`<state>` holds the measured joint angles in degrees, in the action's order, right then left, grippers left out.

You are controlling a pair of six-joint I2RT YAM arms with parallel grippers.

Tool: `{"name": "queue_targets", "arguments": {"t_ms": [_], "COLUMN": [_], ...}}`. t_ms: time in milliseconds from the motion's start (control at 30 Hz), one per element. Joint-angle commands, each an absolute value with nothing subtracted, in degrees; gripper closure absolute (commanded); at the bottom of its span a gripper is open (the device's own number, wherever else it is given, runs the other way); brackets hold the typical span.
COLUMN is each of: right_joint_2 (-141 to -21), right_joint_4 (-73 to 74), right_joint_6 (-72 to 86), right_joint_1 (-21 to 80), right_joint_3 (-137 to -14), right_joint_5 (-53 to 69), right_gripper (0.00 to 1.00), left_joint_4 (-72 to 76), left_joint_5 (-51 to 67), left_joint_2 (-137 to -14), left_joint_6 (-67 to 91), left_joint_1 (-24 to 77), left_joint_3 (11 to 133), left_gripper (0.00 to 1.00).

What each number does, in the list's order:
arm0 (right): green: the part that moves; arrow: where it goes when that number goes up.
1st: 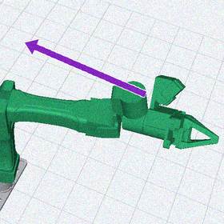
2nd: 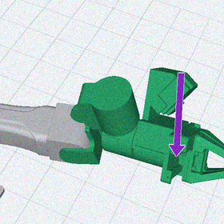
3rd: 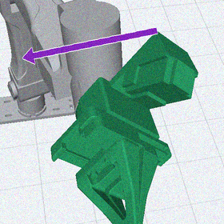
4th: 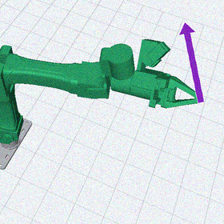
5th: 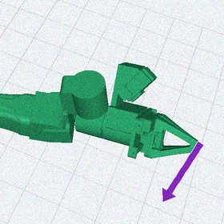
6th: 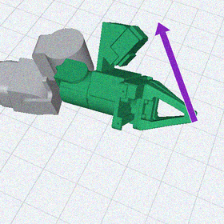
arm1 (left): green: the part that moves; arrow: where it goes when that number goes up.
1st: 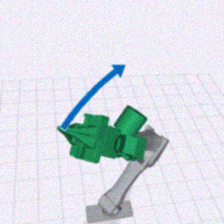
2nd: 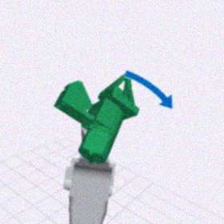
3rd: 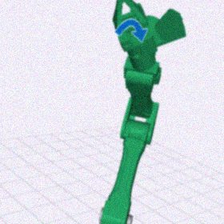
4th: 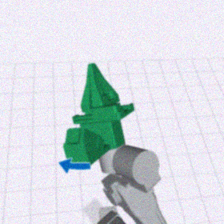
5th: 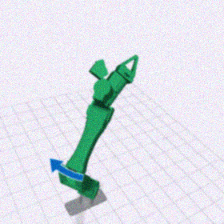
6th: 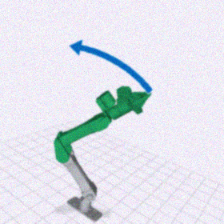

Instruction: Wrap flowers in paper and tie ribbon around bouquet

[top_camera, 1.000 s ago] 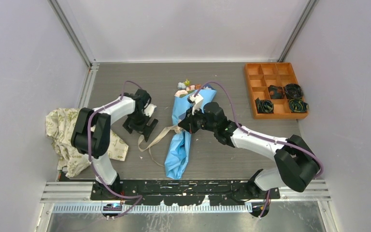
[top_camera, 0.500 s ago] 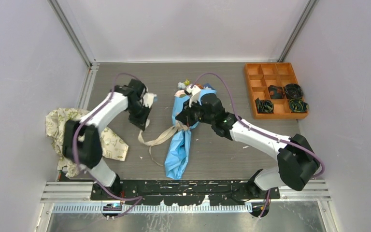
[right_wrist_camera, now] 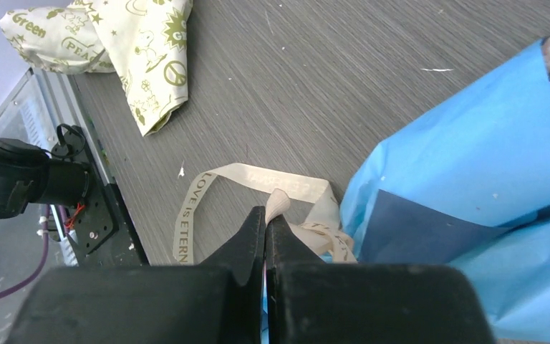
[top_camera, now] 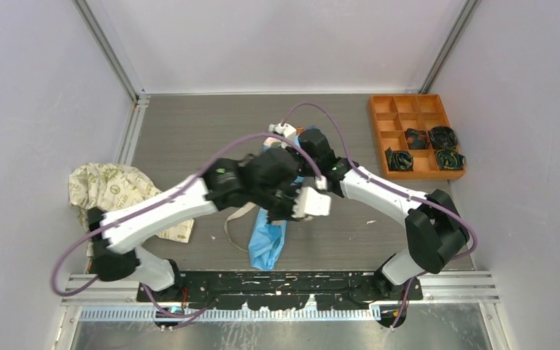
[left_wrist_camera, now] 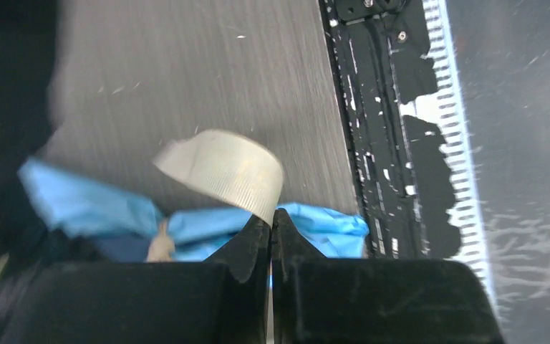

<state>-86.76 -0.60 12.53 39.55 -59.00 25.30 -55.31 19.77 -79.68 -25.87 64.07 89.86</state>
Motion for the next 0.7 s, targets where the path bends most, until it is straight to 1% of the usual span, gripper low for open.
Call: {"name": "queue_targets", "arguments": {"t_ms": [0, 133, 167, 200, 233, 267, 300, 333, 367, 467, 533, 567, 600, 633, 667], "right_joint_2": [-85.79, -84.80, -84.82, -85.00, -85.18, -85.35, -85.32, -85.22, -84.97, -84.41, -84.52, -84.60, -84.74, -84.81, -84.81], "right_joint_4": [-0.50, -0.42, -0.36, 1.21, 2.01, 2.59, 2.93, 2.91, 2.56, 0.41, -1.08, -2.09, -2.78, -3.46, -4.30], "right_joint_6": [11.82, 10.85, 9.91, 9.26, 8.92, 8.61, 8.50, 8.51, 8.52, 9.46, 9.41, 9.19, 8.51, 7.66, 6.77], "right_joint_1": [36.99, 35.59, 35.57, 35.53, 35.59, 35.55, 35.56, 35.57, 35.59, 35.53, 35.52, 35.56, 35.58, 35.58, 35.58], "right_joint_3": [-61.91, -60.96, -61.04, -61.11, -61.26, -61.46, -61.52, -61.41, -61.17, -60.30, -60.38, -60.31, -60.24, -60.10, -59.87], "right_joint_5": [30.11, 31.49, 31.74, 31.81, 31.77, 31.69, 31.57, 31.63, 31.75, 32.03, 32.65, 33.38, 34.25, 35.26, 36.32], "right_gripper": [0.99, 0.99, 0.99, 0.99, 0.99, 0.99, 0.99, 0.99, 0.99, 0.99, 0.99, 0.99, 0.99, 0.99, 0.99], "left_joint_4": [-52.24, -48.19, -46.39, -44.81, -43.17, -42.38, -41.93, -41.88, -42.29, -42.89, -42.65, -42.32, -41.78, -41.52, -41.84], "left_joint_5": [25.91, 28.46, 28.36, 27.97, 27.22, 26.10, 24.94, 23.42, 21.78, 14.27, 14.12, 15.99, 18.73, 21.96, 27.21], "left_joint_2": [-89.28, -91.93, -92.54, -93.10, -93.33, -93.14, -92.45, -91.17, -89.38, -81.76, -76.66, -74.15, -71.70, -69.45, -67.61], "left_joint_6": [-40.53, -43.65, -43.46, -43.05, -42.48, -42.04, -41.87, -41.53, -41.24, -35.71, -29.65, -26.76, -24.00, -22.56, -22.47], "left_joint_1": [66.40, 67.23, 67.28, 67.32, 67.33, 67.33, 67.32, 67.34, 67.31, 65.53, 59.08, 54.55, 48.97, 43.59, 38.98], "left_joint_3": [93.25, 92.66, 92.38, 92.11, 91.80, 91.58, 91.13, 90.62, 89.97, 86.80, 83.83, 81.84, 79.84, 77.59, 75.53], "left_gripper": [1.00, 1.00, 0.95, 0.78, 0.56, 0.38, 0.18, 0.07, 0.03, 0.01, 0.01, 0.03, 0.09, 0.17, 0.30]}}
